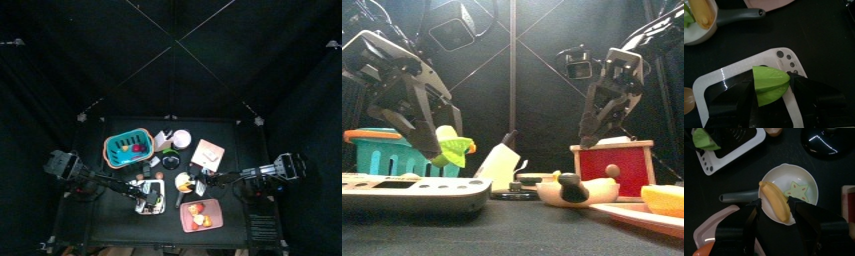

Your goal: Hand over starfruit top

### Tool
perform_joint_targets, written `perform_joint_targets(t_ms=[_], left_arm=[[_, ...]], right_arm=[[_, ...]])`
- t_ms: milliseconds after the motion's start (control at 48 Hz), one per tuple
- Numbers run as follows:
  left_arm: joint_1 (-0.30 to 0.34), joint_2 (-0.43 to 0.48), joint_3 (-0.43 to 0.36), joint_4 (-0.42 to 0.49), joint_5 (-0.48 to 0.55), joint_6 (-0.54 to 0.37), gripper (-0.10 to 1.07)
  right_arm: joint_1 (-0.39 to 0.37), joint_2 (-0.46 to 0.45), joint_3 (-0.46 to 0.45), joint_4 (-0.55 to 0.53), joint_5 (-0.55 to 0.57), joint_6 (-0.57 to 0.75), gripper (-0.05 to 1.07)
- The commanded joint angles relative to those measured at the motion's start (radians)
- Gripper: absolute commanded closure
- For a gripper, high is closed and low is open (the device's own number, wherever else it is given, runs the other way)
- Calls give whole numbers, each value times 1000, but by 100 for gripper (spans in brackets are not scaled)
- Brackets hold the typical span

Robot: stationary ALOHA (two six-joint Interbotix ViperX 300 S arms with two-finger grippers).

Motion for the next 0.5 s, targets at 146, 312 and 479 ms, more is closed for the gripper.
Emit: perform_joint_targets(t_ms=[146, 312, 479], left_arm=[[18, -26, -6, 6, -144, 5, 26], [80, -32, 15, 37, -305, 6, 26], [141, -28, 37, 51, -494, 15, 26]], right_arm=[[-2, -31, -78, 28, -6, 12, 19], [-9, -44, -117, 120, -63, 12, 18], [-55, -48, -83, 235, -216, 14, 17]])
